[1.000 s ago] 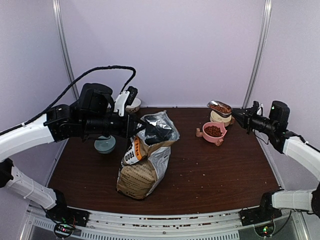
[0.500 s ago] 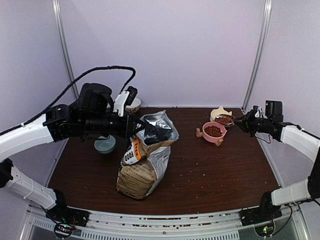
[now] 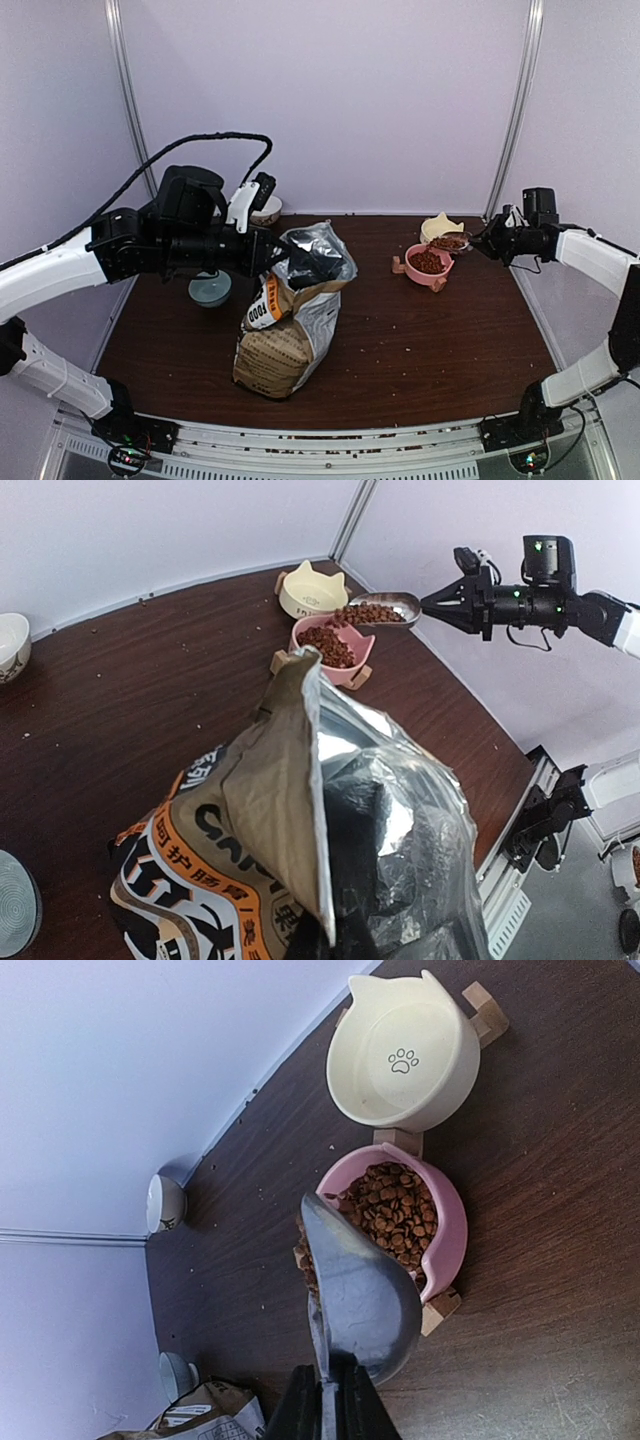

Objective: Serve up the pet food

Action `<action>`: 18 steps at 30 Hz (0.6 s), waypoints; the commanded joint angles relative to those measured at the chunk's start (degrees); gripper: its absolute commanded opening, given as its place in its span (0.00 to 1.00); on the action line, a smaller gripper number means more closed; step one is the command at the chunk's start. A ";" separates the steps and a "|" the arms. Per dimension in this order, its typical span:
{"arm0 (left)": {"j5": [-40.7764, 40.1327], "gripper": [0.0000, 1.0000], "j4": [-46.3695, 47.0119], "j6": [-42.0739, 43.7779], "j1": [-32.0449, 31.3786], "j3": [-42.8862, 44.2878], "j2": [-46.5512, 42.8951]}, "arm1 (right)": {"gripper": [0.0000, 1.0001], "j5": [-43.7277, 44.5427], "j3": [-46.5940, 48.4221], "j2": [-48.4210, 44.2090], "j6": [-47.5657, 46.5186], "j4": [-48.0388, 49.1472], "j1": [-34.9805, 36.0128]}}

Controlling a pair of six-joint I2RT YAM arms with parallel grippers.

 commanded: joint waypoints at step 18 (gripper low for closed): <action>1.49 0.00 7.49 3.61 0.78 4.64 -0.18 | 0.00 9.55 11.11 3.21 -15.59 -16.01 -0.20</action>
